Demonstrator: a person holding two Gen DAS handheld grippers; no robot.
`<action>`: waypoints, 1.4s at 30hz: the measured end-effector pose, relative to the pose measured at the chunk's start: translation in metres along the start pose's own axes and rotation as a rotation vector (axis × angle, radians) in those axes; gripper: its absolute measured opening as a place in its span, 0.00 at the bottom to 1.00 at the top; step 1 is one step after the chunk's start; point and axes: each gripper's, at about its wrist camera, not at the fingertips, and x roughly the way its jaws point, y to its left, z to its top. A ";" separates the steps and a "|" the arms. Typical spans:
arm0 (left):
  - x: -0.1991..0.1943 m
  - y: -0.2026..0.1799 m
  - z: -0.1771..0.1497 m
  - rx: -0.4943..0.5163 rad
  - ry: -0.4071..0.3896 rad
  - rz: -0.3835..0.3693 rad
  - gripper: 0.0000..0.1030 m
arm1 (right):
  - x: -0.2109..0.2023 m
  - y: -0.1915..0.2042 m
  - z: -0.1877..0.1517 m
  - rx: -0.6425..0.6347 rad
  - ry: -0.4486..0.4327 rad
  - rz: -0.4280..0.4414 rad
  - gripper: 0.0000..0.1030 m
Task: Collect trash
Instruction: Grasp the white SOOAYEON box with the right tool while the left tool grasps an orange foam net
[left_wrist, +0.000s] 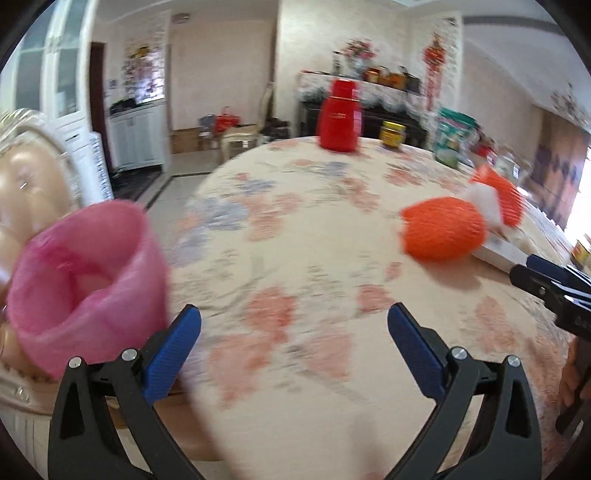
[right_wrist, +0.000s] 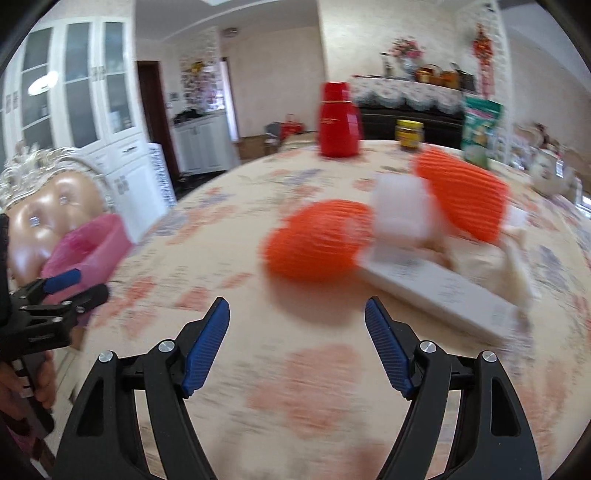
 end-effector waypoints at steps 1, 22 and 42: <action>0.003 -0.009 0.004 0.013 -0.001 -0.011 0.95 | -0.001 -0.015 0.000 0.015 0.002 -0.027 0.71; 0.089 -0.144 0.042 0.172 0.110 -0.165 0.95 | 0.043 -0.148 0.010 0.158 0.158 0.011 0.75; 0.107 -0.122 0.058 0.088 0.122 -0.151 0.95 | 0.051 -0.085 0.003 -0.036 0.236 0.027 0.44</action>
